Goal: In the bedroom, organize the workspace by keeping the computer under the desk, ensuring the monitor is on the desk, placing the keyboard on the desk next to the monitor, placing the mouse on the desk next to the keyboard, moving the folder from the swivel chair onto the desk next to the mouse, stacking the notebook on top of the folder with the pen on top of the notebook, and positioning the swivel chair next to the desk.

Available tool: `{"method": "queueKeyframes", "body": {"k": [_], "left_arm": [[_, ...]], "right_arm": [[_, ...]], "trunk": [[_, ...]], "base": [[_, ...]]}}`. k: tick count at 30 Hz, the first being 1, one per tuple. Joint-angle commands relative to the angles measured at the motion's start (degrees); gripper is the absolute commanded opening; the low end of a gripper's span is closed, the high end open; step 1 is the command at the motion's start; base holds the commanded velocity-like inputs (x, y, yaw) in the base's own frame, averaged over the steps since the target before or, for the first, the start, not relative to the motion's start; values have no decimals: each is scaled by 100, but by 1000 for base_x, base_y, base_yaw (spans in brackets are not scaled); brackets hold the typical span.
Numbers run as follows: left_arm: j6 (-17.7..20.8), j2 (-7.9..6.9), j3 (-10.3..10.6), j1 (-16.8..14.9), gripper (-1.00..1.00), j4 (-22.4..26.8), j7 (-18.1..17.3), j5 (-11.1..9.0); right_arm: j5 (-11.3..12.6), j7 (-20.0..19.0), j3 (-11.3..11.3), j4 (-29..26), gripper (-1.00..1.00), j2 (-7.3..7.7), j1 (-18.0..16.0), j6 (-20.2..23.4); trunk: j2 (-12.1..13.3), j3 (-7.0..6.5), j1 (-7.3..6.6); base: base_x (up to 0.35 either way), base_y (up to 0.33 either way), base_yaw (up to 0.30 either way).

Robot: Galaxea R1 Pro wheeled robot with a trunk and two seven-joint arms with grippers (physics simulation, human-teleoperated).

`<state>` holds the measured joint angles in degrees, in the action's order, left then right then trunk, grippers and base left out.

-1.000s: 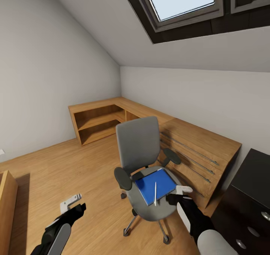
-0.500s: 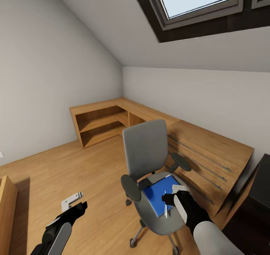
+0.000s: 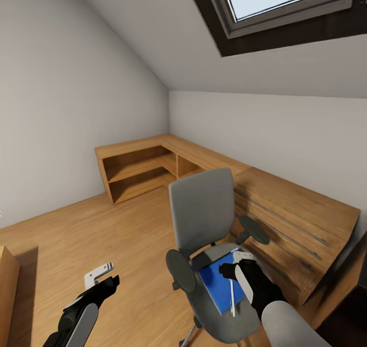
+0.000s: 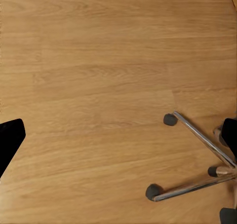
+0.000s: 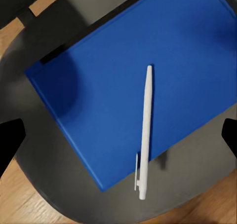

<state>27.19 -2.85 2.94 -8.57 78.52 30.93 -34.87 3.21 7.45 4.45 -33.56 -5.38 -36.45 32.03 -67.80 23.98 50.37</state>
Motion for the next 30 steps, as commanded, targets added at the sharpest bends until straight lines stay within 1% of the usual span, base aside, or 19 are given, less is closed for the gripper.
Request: {"method": "queueKeyframes", "body": {"k": [1, 7, 11, 18, 22, 23, 24, 30], "left_arm": [[7, -6, 15, -5, 100, 7, 59, -54], [8, -10, 8, -5, 100, 15, 61, -58], [-2, -6, -24, -5, 100, 162, 75, -73], [-3, -5, -40, -4, 100, 258, 83, -80], [-3, -5, -42, -5, 100, 265, 87, -81], [-3, -5, -44, -5, 100, 268, 88, -80], [-3, -5, -44, -5, 100, 268, 88, -80], [-3, -5, -41, -5, 100, 269, 88, -75]], "right_arm": [[34, 31, 19, -10, 100, -6, -2, 23], [24, 36, 20, -4, 100, 1, -2, 22], [1, 37, 20, 6, 100, 13, -2, 21], [-11, 95, 20, 17, 100, 21, -2, 33], [-9, 234, 20, 22, 100, 31, -2, 38], [-7, 403, 20, 24, 100, 40, -2, 35], [-6, 490, 20, 24, 100, 42, -2, 33], [-4, 679, 20, 25, 100, 38, 1, 25]], "trunk": [[-4, 8, 1], [-4, 22, 1], [-4, 25, 1], [-285, 151, 155], [-445, 223, 243], [-485, 241, 265], [-526, 258, 287], [-766, 366, 419]], "base": [[70, 2, 129], [32, 1, 155], [4, 0, 34], [0, 0, 4], [0, 0, 0], [0, 0, 0], [0, 0, 0], [0, 0, 0]]}}
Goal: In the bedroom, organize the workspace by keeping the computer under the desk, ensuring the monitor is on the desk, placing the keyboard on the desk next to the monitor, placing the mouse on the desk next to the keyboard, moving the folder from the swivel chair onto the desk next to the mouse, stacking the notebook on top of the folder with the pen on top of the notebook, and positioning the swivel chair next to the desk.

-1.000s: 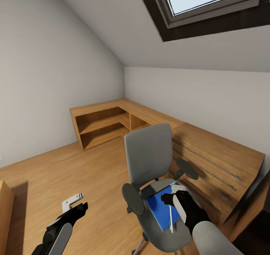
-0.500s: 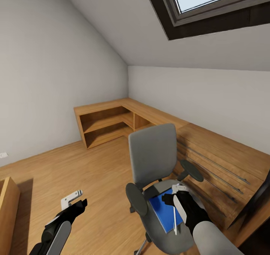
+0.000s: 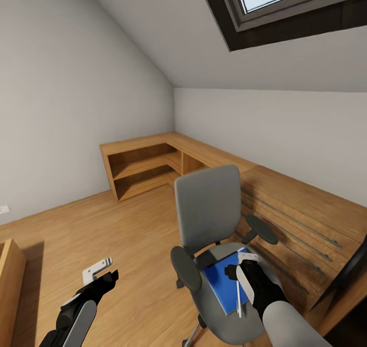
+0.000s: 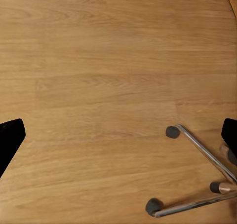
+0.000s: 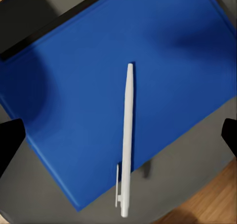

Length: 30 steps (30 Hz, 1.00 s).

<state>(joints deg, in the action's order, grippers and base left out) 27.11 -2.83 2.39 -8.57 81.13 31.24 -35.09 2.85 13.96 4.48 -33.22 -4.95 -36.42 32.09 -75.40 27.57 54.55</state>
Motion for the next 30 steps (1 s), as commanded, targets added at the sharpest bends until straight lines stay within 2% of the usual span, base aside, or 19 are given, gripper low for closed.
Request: {"method": "queueKeyframes", "body": {"k": [1, 30], "left_arm": [[5, -7, 15, -4, 100, 8, 57, -53], [5, -7, 16, -4, 100, 8, 57, -65]], "right_arm": [[31, 33, 18, -9, 100, -6, -2, 19], [40, 26, 20, -9, 100, 24, 3, 16]], "trunk": [[-46, 25, 23], [-1209, 545, 660]], "base": [[0, 0, 0], [0, 0, 0]]}}
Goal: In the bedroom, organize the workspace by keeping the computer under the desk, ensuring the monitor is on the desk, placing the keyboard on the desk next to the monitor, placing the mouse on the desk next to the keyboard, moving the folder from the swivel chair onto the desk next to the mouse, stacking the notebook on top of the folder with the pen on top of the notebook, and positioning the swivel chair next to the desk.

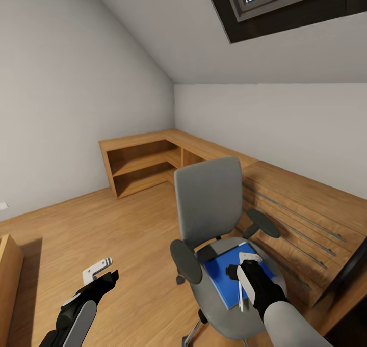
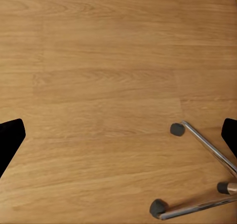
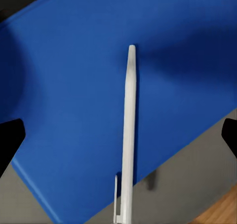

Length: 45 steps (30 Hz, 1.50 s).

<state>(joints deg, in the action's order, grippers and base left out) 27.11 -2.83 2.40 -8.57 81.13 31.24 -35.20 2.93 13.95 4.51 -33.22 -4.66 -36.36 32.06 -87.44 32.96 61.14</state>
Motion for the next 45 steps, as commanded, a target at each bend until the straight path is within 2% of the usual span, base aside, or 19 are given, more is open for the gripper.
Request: {"method": "queueKeyframes", "body": {"k": [1, 3, 10, 17, 33, 45], "left_arm": [[5, -7, 15, -4, 100, 8, 57, -56], [5, -7, 15, -4, 100, 8, 57, -57], [5, -7, 20, -3, 100, 6, 57, -57], [5, -7, 23, -4, 100, 0, 57, -58], [5, -7, 24, -3, 100, -8, 57, -59], [5, -7, 24, -3, 100, -9, 57, -64]], "right_arm": [[46, 10, 21, -9, 100, 83, -4, 19], [52, 6, 18, -9, 100, 131, -5, 19], [64, -80, 18, -12, 100, 236, -3, 25], [58, -515, 15, -17, 100, 353, -3, 28], [66, -631, 15, -18, 100, 377, -5, 40], [57, -1026, 20, -10, 100, 386, -6, 91]], "trunk": [[-45, 25, 22], [-125, 60, 66], [-125, 60, 66], [-125, 60, 66], [-125, 60, 66], [-125, 60, 66]], "base": [[0, 0, 0], [0, 0, 0], [0, 0, 0], [0, 0, 0], [0, 0, 0], [0, 0, 0]]}}
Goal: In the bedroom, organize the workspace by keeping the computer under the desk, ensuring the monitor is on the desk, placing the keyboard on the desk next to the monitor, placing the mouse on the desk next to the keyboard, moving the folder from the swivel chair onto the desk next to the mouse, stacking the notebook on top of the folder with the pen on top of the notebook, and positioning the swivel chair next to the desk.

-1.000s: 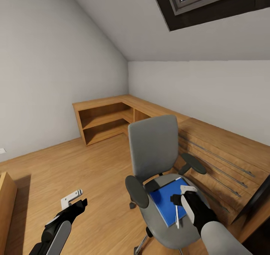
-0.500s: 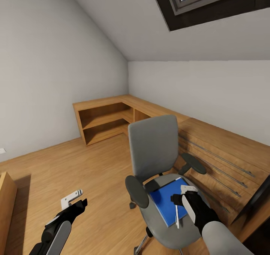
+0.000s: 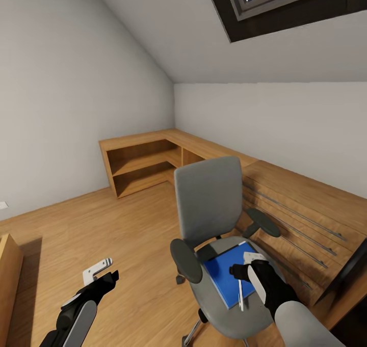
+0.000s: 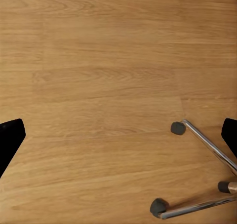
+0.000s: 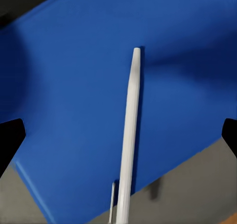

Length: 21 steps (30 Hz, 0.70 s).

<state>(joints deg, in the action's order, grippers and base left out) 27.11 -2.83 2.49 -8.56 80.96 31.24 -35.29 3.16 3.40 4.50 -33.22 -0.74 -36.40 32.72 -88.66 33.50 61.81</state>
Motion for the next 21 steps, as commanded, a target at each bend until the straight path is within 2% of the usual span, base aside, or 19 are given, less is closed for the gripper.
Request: {"method": "queueKeyframes", "body": {"k": [1, 9, 17, 21], "left_arm": [[5, -7, 15, -4, 100, 8, 57, -55], [1, -7, 15, -5, 100, 8, 57, -56], [2, -6, 15, -5, 100, 7, 57, -54], [3, -6, 15, -4, 100, 7, 57, -55]], "right_arm": [[35, 18, 19, -9, 100, -6, -3, 27], [28, -22, 25, 171, 100, -14, -5, 40], [31, -23, 32, 285, 100, -14, -5, 42], [34, -24, 33, 300, 100, -14, -5, 42]], "trunk": [[-3, 6, 0], [-3, 6, 0], [-324, 150, 175], [-324, 150, 175]], "base": [[0, 0, 0], [0, 0, 0], [0, 0, 0], [0, 0, 0]]}}
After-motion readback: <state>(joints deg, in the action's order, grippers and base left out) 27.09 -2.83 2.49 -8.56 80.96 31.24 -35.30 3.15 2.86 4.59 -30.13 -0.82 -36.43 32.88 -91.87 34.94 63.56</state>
